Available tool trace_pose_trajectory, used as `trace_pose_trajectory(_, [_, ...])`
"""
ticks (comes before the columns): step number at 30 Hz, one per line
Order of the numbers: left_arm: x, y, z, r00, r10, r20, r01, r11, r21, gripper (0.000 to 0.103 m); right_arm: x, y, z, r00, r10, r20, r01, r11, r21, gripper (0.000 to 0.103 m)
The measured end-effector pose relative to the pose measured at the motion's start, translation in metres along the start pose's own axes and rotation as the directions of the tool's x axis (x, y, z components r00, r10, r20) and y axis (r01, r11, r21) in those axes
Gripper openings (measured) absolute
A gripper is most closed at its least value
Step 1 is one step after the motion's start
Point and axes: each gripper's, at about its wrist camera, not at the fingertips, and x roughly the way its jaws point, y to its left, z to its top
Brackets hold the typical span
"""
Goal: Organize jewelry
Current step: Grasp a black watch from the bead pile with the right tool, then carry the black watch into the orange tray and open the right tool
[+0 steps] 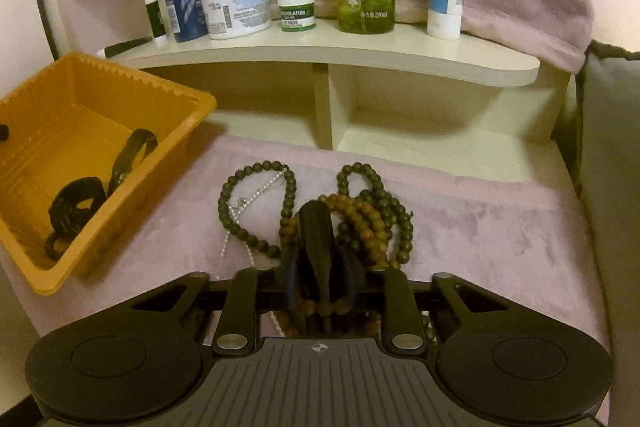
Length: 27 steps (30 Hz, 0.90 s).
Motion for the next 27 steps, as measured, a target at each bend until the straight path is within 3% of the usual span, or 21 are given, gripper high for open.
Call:
trace_pose_trajectory(8, [-0.001, 0.0, 0.0, 1.0, -0.001, 0.001, 0.001, 1.0, 0.002, 0.015, -0.014, -0.009, -0.002, 0.993, 0.026, 0.113, -0.04, 0.992, 0.122, 0.019])
trace_pose_trajectory(16, [-0.001, 0.0, 0.0, 1.0, -0.002, 0.002, 0.002, 1.0, 0.003, 0.015, -0.039, -0.016, 0.013, 0.952, 0.06, 0.299, -0.133, 0.964, 0.231, 0.019])
trace_pose_trajectory(23, [-0.001, 0.0, 0.0, 1.0, -0.003, 0.004, 0.003, 1.0, 0.004, 0.015, -0.051, 0.001, 0.029, 0.937, 0.117, 0.33, -0.2, 0.952, 0.231, 0.019])
trace_pose_trajectory(27, [-0.002, 0.0, 0.0, 1.0, -0.002, 0.004, 0.002, 1.0, 0.004, 0.015, -0.047, 0.018, 0.036, 0.93, 0.196, 0.312, -0.275, 0.932, 0.235, 0.019])
